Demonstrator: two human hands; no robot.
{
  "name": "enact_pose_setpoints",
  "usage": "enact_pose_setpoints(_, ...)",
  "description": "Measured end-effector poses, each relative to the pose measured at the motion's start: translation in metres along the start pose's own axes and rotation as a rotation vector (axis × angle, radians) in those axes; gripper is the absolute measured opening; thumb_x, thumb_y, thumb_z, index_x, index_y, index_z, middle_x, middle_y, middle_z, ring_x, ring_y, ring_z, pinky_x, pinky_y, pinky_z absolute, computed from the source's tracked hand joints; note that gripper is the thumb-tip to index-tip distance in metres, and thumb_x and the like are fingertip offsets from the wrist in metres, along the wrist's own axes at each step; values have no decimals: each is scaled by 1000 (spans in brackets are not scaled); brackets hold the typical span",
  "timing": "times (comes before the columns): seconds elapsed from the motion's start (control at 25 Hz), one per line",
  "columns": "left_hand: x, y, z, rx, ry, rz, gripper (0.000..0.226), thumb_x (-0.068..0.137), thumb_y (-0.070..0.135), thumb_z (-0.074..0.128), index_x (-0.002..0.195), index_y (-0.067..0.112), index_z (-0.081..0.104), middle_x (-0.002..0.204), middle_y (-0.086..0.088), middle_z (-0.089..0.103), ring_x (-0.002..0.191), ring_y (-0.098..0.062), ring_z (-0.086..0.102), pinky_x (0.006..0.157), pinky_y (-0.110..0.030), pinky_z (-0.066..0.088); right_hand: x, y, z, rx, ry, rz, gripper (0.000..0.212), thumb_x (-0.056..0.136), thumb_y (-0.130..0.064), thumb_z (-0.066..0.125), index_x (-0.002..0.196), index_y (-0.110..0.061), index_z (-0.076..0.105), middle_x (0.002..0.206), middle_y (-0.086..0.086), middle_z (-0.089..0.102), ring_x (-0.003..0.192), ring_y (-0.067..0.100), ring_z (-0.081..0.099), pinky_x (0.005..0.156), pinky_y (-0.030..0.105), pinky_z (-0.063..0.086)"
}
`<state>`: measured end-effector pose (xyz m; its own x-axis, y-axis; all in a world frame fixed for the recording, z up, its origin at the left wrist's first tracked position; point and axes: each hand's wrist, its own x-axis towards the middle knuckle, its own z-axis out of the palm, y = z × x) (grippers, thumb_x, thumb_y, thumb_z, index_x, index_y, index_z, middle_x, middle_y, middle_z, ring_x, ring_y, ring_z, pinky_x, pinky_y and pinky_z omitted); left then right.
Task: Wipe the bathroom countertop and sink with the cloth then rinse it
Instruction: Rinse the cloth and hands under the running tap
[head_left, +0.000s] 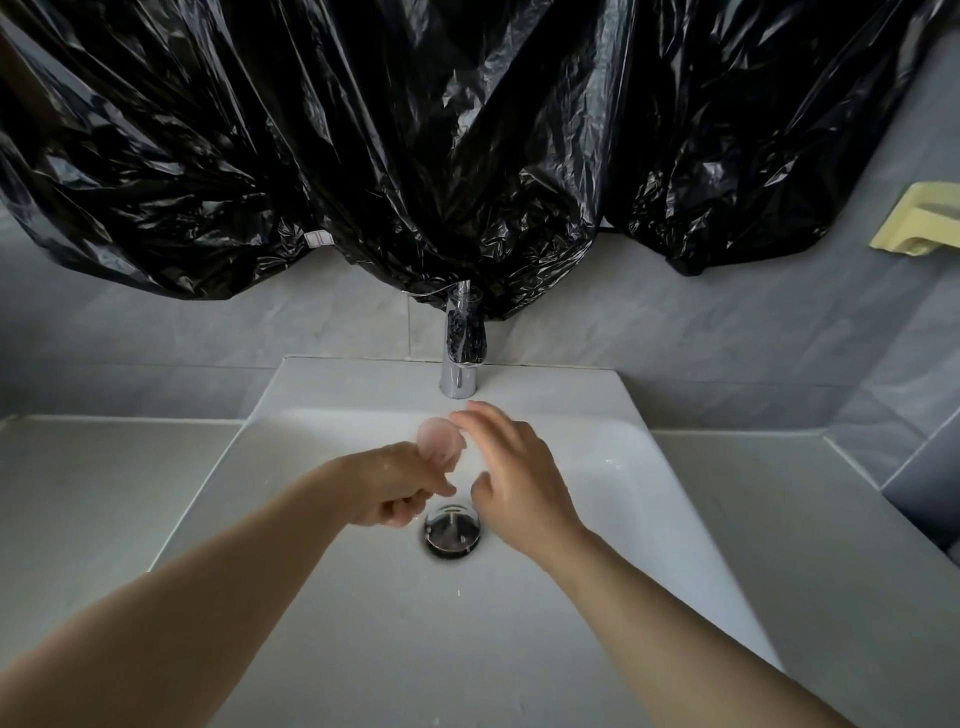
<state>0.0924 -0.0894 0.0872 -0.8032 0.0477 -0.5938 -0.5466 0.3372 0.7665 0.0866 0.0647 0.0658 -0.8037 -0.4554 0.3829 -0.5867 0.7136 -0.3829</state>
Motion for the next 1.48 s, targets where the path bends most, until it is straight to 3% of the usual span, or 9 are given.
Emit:
enact_pose_setpoints(0.08,-1,4,5,187,-9,-3,30,78,1,65,72,17,41,52,2,28,47,-11,25,41,-19,19,-2,2,13,-397,-13,-217,67,57,-15,78,121,-20,59,144,-1,43,103,20,55,78,30,47)
enact_pose_setpoints(0.2,0,11,22,414,40,21,30,76,5,67,67,17,41,50,3,25,48,-13,23,45,-20,21,7,-5,18,-459,-8,-160,87,24,-23,83,106,-20,54,95,-1,65,65,16,58,55,25,44)
enact_pose_setpoints(0.36,5,11,33,966,353,191,12,86,9,48,94,9,57,87,-3,60,75,-20,53,58,-24,39,22,-12,17,-521,-80,-65,51,11,-9,82,57,-14,58,48,-1,51,31,15,49,33,15,22)
enact_pose_setpoints(0.52,6,8,30,1236,555,229,26,84,5,41,100,16,58,103,-1,65,90,-22,62,63,-27,42,24,-14,14,-406,-211,54,20,81,-6,59,100,-3,54,92,14,68,81,32,67,57,28,32)
enact_pose_setpoints(0.92,10,13,22,1502,573,374,26,78,0,47,94,17,59,96,0,68,87,-24,63,61,-26,38,24,-16,9,-133,-303,306,17,80,-11,46,90,-15,59,83,4,61,72,28,52,61,26,37)
enact_pose_setpoints(1.12,9,3,28,1491,599,570,48,85,13,54,129,18,34,117,-2,51,104,-23,54,63,-31,39,28,-6,12,9,-489,430,8,82,-29,54,86,-24,49,76,-6,53,77,19,52,58,25,37)
enact_pose_setpoints(1.32,8,4,15,1151,540,370,28,89,25,51,116,22,43,101,-1,60,86,-23,58,62,-28,39,27,-3,-12,763,-488,613,62,77,-12,72,127,-25,37,90,3,61,64,14,52,57,22,43)
enact_pose_setpoints(1.4,10,8,3,548,424,162,9,87,18,56,94,19,51,75,-1,54,66,-18,47,54,-23,34,20,0,-14,544,-279,410,78,79,-12,70,141,-26,26,127,5,53,90,18,58,75,26,47)
enact_pose_setpoints(1.48,11,12,2,203,271,64,20,82,-1,57,76,16,47,60,-2,38,54,-15,34,47,-21,26,13,10,0,-125,-36,-30,82,70,-2,69,140,-21,32,141,2,43,109,23,55,79,33,50)
